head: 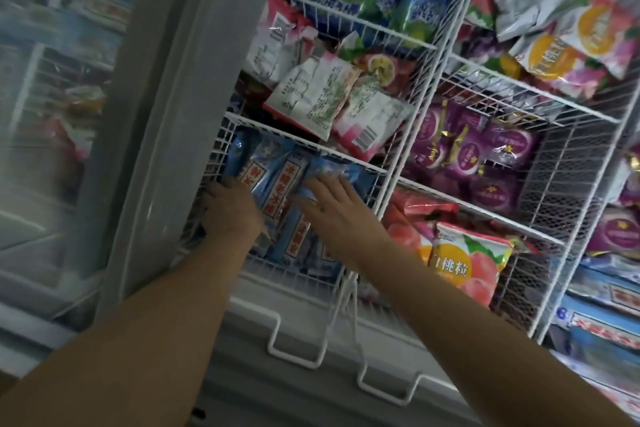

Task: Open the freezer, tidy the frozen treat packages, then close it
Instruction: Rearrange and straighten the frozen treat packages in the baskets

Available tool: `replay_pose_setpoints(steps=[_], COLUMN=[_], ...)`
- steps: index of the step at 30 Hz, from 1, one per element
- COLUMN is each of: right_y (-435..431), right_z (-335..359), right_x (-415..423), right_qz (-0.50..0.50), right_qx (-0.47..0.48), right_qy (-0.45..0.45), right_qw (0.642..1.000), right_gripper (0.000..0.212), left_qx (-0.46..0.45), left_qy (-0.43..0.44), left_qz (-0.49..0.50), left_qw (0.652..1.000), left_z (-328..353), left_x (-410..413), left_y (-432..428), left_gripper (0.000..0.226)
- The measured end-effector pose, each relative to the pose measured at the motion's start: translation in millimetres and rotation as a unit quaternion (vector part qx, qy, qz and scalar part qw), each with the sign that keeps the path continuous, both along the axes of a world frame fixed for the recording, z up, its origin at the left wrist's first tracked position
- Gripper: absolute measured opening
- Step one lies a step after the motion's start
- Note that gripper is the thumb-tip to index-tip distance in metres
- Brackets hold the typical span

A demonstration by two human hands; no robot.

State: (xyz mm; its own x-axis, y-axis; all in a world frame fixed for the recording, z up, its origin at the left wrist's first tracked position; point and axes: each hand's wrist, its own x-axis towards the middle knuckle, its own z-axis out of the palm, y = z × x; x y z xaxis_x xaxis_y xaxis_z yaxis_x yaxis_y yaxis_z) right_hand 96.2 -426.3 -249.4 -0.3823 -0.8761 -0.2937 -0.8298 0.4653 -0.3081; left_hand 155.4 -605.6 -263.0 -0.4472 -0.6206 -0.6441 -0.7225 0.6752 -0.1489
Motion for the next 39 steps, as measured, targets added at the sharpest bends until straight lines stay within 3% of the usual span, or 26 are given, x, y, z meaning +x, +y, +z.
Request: replay_pose_setpoints(steps=[6, 11, 15, 20, 23, 25, 27, 29, 32, 39], right_y=[61.0, 151.4, 243.3, 366.1, 425.7, 447.8, 458.1, 459.3, 454.6, 450.0], right_z=[27.1, 50.0, 61.2, 64.7, 58.5, 49.5, 38.6, 29.6, 24.3, 38.1], right_x=[-1.5, -4.6, -3.5, -6.0, -13.5, -19.2, -24.8, -32.2, -44.7, -62.6], right_qz=[-0.195, -0.315, -0.387, -0.480, -0.496, -0.469, -0.421, -0.378, -0.346, -0.316], right_qx=[-0.101, -0.118, -0.082, 0.010, 0.064, 0.080, 0.101, 0.126, 0.156, 0.230], right_qy=[-0.064, -0.069, -0.039, 0.020, 0.017, -0.013, -0.046, -0.049, -0.032, -0.051], right_qw=[0.974, 0.939, 0.918, 0.877, 0.866, 0.880, 0.900, 0.916, 0.924, 0.919], right_gripper=[0.059, 0.059, 0.057, 0.047, 0.047, 0.047, 0.046, 0.046, 0.047, 0.040], left_qx=[0.029, 0.132, 0.213, 0.306, 0.356, 0.346, 0.333, 0.316, 0.283, 0.176], left_qy=[0.141, 0.291, 0.379, 0.365, 0.244, 0.131, 0.072, 0.075, 0.112, 0.138], left_qz=[-0.118, -0.299, -0.349, -0.446, -0.511, -0.576, -0.600, -0.586, -0.580, -0.672], left_qw=[0.983, 0.899, 0.830, 0.758, 0.743, 0.729, 0.724, 0.742, 0.756, 0.706], left_z=[36.8, 66.8, 75.4, 77.2, 63.3, 47.3, 33.1, 23.7, 20.5, 43.4], left_x=[-11.5, -27.2, -51.2, -84.4, -90.1, -86.0, -77.6, -69.8, -65.1, -66.8], left_y=[39.5, 144.4, 235.9, 354.2, 416.8, 439.1, 448.8, 451.2, 454.8, 476.3], left_gripper=[0.045, 0.036, 0.031, 0.022, 0.030, 0.045, 0.059, 0.064, 0.050, 0.048])
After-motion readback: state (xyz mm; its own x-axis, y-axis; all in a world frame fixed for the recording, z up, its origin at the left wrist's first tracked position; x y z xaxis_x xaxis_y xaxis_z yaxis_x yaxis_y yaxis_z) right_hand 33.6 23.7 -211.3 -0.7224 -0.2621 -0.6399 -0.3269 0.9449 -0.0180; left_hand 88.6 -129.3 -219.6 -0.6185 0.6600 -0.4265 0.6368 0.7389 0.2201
